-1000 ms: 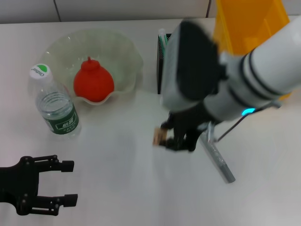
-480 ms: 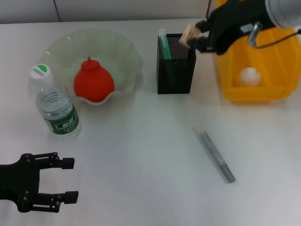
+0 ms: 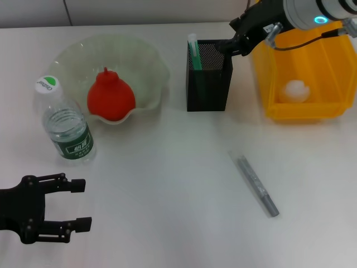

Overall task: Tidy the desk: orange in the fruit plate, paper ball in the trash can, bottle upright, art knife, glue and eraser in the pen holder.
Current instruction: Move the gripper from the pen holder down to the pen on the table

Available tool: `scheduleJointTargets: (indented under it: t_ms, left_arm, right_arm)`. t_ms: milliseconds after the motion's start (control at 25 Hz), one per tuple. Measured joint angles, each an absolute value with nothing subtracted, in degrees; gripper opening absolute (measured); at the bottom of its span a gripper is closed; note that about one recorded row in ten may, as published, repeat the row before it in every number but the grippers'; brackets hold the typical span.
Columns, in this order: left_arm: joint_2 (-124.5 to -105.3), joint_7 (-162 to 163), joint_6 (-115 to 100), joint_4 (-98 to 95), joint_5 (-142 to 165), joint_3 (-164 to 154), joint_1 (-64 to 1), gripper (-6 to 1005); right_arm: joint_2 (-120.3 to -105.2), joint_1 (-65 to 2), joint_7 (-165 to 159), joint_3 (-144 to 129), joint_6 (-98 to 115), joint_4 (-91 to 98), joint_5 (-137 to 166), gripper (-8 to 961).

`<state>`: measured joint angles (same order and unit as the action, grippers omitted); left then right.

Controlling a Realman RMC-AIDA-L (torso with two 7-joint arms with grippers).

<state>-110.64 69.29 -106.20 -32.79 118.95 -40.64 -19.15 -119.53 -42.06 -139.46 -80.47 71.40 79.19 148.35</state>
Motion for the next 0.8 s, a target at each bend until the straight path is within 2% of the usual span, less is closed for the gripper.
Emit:
scheduleJointTargets:
  t_ms: [160, 320, 520, 800]
  left_arm:
    - [-110.65, 69.28, -106.18, -32.79, 119.10, -40.49, -19.11, 846]
    - [-110.63, 69.26, -106.08, -32.79, 119.02, -40.44, -18.89, 846]
    - [-110.76, 69.26, -105.71, -32.79, 119.19, -40.43, -19.17, 846]
    - [-110.94, 69.48, -105.14, -32.79, 118.84, -38.83, -19.16, 846]
  right_arm:
    - [-119.55, -41.68, -140.21, -80.50, 73.68, 81.69, 148.19, 507]
    - [-119.40, -41.24, -143.65, -80.47, 84.80, 89.90, 148.09, 582]
    - [-119.56, -42.23, -149.93, -82.65, 98.03, 92.28, 148.54, 574]
    - [-119.70, -38.72, -155.93, -89.62, 97.05, 86.07, 149.04, 545]
